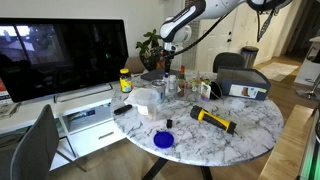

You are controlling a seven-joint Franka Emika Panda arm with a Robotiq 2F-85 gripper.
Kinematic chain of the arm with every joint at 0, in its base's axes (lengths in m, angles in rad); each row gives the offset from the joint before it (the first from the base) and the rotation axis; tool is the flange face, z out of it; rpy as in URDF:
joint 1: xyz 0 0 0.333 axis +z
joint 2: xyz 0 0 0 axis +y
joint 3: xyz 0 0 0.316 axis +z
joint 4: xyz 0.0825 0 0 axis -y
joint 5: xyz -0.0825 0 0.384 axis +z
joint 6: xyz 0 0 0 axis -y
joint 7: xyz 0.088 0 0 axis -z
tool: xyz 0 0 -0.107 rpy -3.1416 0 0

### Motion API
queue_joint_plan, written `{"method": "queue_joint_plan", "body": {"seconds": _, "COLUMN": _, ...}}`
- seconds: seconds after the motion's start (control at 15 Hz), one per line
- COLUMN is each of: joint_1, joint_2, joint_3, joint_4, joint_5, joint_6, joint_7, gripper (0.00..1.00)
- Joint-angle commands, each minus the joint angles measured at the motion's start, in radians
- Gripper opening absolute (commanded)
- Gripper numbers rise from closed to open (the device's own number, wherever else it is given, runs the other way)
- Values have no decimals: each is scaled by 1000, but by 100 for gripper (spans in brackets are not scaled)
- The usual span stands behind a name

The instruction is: Remove the white bottle from the clear container and put it on the table.

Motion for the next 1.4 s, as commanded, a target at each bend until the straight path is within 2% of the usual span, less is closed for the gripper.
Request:
{"method": "queue_joint_plan", "body": {"seconds": 0.0, "joint_1": 9, "joint_2": -25, "joint_3": 1, "joint_4": -11, "joint_5": -31, "joint_6": 10, "joint_7": -29, "gripper": 84}}
{"method": "queue_joint_plan", "body": {"seconds": 0.13, "joint_1": 3, "joint_2": -89, "joint_3": 22, "joint_4": -62, "joint_5": -42, "joint_6": 16, "joint_7": -143, "gripper": 98}}
{"method": "queue_joint_plan", "body": {"seconds": 0.93, "joint_1": -18, "joint_2": -584, "joint_3": 55, "joint_4": -577, "joint_5": -52, "joint_6": -28, "joint_7": -830, "gripper": 100}}
{"method": "queue_joint_plan", "body": {"seconds": 1.33, "joint_1": -56, "joint_2": -794, "joint_3": 33, "joint_4": -887, "joint_5": -74, "joint_6": -27, "joint_7": -1212, "gripper": 100}}
